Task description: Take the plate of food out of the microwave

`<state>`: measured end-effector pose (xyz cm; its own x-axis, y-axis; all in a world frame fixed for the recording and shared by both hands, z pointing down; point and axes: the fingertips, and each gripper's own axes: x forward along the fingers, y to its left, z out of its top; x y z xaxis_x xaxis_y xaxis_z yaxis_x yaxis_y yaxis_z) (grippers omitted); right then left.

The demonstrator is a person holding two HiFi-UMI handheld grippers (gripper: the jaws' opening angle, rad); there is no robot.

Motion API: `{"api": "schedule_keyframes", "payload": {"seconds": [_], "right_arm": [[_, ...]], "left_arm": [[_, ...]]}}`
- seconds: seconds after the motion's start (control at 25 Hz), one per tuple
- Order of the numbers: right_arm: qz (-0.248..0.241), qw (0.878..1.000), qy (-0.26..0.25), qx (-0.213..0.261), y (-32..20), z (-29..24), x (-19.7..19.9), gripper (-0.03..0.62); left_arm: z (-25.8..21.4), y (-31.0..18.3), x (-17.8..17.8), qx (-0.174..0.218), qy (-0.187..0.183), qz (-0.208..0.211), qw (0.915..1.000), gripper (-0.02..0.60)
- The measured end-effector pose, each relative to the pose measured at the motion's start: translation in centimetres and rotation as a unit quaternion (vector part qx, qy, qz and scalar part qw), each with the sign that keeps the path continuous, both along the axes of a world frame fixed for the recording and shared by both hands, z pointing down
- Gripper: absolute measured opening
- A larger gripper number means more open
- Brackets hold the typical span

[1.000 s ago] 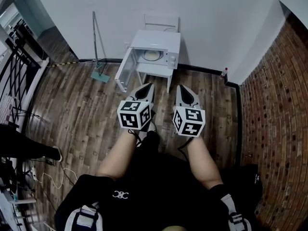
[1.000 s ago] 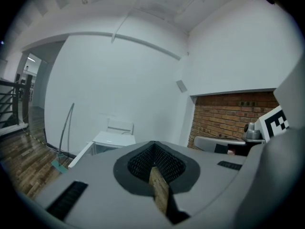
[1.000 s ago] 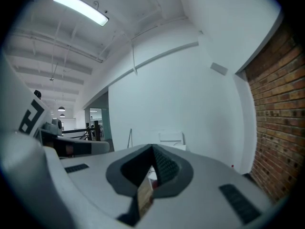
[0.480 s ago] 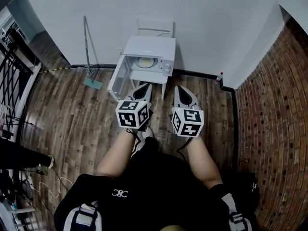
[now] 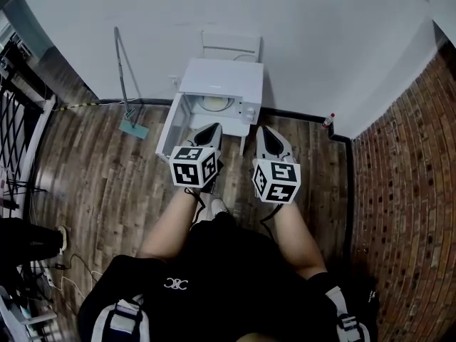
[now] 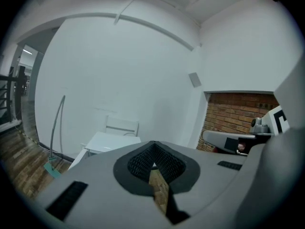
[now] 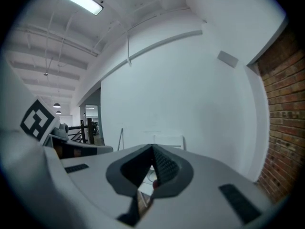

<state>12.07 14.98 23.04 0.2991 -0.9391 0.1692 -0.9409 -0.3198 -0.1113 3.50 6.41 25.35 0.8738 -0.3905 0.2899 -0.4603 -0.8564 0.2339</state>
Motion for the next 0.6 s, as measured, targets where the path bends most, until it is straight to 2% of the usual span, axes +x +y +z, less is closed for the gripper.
{"api": "schedule_keyframes", "payload": {"seconds": [0.28,0.6], "right_arm": [[-0.009,1.0,-0.009,-0.01,-7.5,1.0,3.2,0.006],[-0.04,0.999,0.014,-0.022,-14.7,1.5,3.7,0.006]], "left_arm": [[1.5,-7.3,2.6,-0.012,-0.009,-0.008,0.9999,-0.009],[3.1,-13.6,3.5,-0.041,0.001,-0.033,0.9986,-0.009]]}}
